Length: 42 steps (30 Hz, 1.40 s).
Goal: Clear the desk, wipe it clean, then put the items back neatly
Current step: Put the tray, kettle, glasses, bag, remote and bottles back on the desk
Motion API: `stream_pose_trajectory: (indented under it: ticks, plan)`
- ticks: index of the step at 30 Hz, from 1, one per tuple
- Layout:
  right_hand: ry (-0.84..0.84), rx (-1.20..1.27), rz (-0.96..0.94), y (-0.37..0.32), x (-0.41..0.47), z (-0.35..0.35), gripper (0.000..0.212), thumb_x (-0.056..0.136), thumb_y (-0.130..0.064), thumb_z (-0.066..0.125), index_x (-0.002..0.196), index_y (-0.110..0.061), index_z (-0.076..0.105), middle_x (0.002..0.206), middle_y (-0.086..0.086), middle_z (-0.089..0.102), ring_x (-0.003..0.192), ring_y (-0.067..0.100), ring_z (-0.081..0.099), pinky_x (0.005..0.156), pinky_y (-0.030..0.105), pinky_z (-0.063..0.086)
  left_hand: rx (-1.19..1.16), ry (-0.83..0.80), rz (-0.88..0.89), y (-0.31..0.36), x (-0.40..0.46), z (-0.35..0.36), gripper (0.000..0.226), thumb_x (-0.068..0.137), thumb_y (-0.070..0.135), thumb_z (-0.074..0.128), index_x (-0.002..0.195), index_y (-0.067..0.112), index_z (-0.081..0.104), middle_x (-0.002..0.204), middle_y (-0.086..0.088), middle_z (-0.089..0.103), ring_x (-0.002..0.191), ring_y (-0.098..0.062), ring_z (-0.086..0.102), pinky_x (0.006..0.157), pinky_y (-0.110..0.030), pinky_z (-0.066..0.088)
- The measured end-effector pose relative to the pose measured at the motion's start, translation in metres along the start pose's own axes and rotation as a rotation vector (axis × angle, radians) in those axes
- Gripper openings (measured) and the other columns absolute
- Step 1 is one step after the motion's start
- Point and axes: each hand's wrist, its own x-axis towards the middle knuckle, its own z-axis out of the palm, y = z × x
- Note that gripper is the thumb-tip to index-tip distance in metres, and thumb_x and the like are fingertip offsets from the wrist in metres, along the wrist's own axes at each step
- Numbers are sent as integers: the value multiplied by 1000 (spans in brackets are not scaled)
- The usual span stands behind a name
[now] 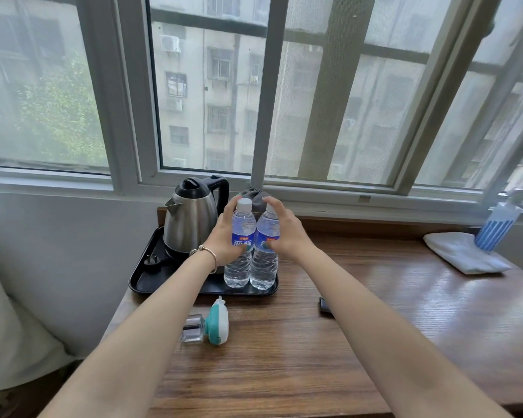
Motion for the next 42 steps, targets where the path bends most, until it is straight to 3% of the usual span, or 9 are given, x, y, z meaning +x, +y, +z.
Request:
stream_pose_trajectory:
  ticks: [5, 11, 17, 19, 22, 25, 29, 33, 42]
  plan:
    - [-1, 3, -10, 0, -1, 2, 94, 75, 6, 73, 144, -39, 28, 143, 10, 43, 129, 27, 46, 88, 26, 39, -2, 34, 16, -2, -1, 1, 111, 75, 4, 72, 136, 57, -3, 138, -7, 39, 124, -17, 46, 100, -27, 39]
    - [33, 26, -5, -2, -12, 5, 105, 78, 5, 71, 152, -42, 14, 152, 7, 37, 134, 28, 43, 90, 28, 39, -9, -40, -14, 5, -5, -2, 110, 77, 8, 74, 151, 25, -6, 147, 3, 26, 139, -16, 26, 112, -33, 27]
    - [161, 121, 65, 5, -47, 28, 119, 78, -8, 77, 149, -49, -9, 159, 5, 26, 136, 26, 43, 99, 37, 44, -34, -101, -50, 1, -31, -15, 117, 72, 21, 77, 152, 30, -7, 154, 6, 22, 143, -11, 21, 117, -41, 27]
    - [175, 118, 69, 9, -63, 36, 116, 79, -4, 75, 149, -47, -5, 163, 3, 18, 141, 26, 37, 103, 39, 43, -36, -107, -88, -7, -47, -17, 115, 76, 15, 77, 151, 35, -8, 158, 1, 16, 144, -8, 15, 118, -42, 26]
    - [177, 177, 53, 12, -83, 49, 109, 81, 8, 69, 153, -42, 3, 165, 0, 8, 148, 13, 14, 104, 17, 23, -68, -121, -154, -10, -73, -19, 110, 80, 13, 76, 151, 37, -5, 159, -2, 13, 145, -9, 15, 117, -36, 27]
    - [202, 241, 28, 15, -100, 65, 103, 80, 16, 64, 152, -40, 15, 163, -4, 18, 149, 5, 6, 105, 0, 11, -99, -123, -244, -11, -95, -23, 102, 84, 10, 71, 151, 36, -1, 157, -2, 18, 142, -19, 27, 106, -24, 33]
    - [177, 265, 0, 12, -123, 89, 77, 80, 10, 68, 146, -20, 41, 148, -5, 43, 140, 8, 35, 115, 15, 22, -66, -130, -269, -18, -122, -24, 86, 87, 9, 67, 151, 31, 15, 148, 9, 30, 135, -11, 37, 88, 1, 36]
    - [-6, 213, 31, 8, -136, 106, 50, 89, -6, 66, 137, -17, 55, 135, -1, 59, 129, 17, 50, 108, 18, 30, -33, -147, -273, -32, -149, -20, 73, 92, 11, 61, 141, 47, 22, 143, 12, 38, 134, -4, 35, 107, -18, 35]
    - [-217, 265, 80, -3, -151, 125, 64, 89, -29, 70, 147, -24, 44, 139, -5, 57, 130, 16, 48, 104, 25, 36, -73, -154, -326, -45, -181, -12, 71, 89, 11, 66, 136, 50, 30, 146, 12, 41, 120, 0, 47, 100, -14, 40]
